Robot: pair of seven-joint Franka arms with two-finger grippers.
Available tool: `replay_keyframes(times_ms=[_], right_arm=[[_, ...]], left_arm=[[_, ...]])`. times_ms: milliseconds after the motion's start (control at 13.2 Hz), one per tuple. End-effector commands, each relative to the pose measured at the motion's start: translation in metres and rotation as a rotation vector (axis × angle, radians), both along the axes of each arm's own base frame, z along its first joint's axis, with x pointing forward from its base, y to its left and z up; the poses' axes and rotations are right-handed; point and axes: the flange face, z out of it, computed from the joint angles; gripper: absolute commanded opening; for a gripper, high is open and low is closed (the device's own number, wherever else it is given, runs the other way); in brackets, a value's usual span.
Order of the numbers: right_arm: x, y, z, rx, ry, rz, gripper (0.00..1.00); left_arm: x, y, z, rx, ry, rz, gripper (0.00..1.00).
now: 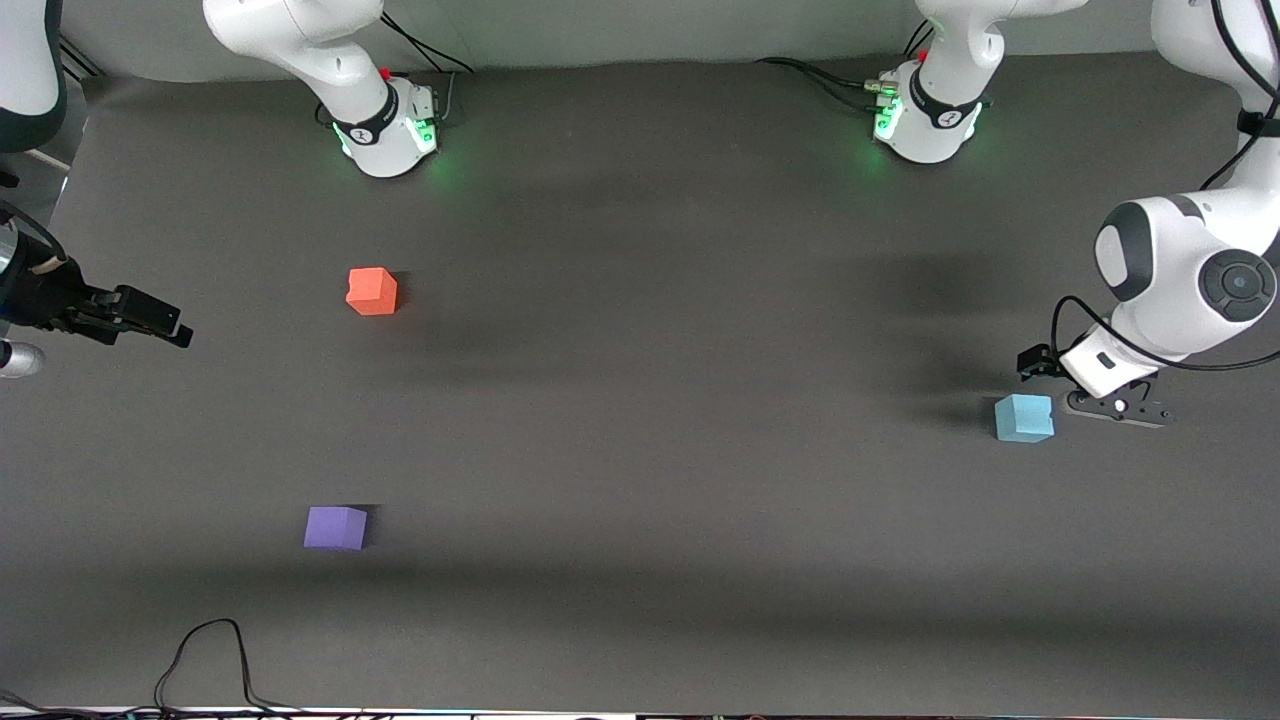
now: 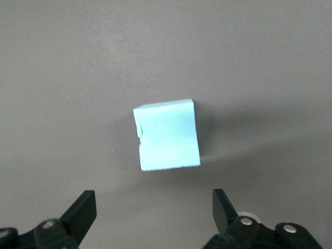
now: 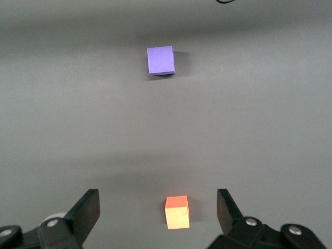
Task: Place blue block between orange and purple blocks
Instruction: 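Reach the open left gripper down over the light-blue cube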
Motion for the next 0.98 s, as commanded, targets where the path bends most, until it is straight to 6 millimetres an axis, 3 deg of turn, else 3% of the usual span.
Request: replay_keyframes(times_ms=[0, 76, 680, 831, 907], right_arm=[[0.002, 0.001, -0.006, 0.009, 0.033, 0.019, 1.0], [0.01, 0.008, -0.024, -0.002, 0.073, 0.027, 1.0], [0.013, 0.008, -0.023, -0.005, 0.049, 0.026, 1.0], [0.015, 0.008, -0.024, -0.008, 0.042, 0.019, 1.0], [0.015, 0.006, -0.023, -0.01, 0.039, 0.016, 1.0]], left_arm=[[0.008, 0.001, -0.025, -0.01, -0.027, -0.003, 1.0], [0.013, 0.0, -0.033, -0.01, -0.035, -0.005, 1.0], [0.022, -0.006, -0.065, -0.058, -0.044, 0.067, 0.99], [0.023, -0.006, -0.065, -0.061, -0.046, 0.072, 0.57], [0.024, -0.004, -0.064, -0.061, -0.047, 0.077, 0.47]])
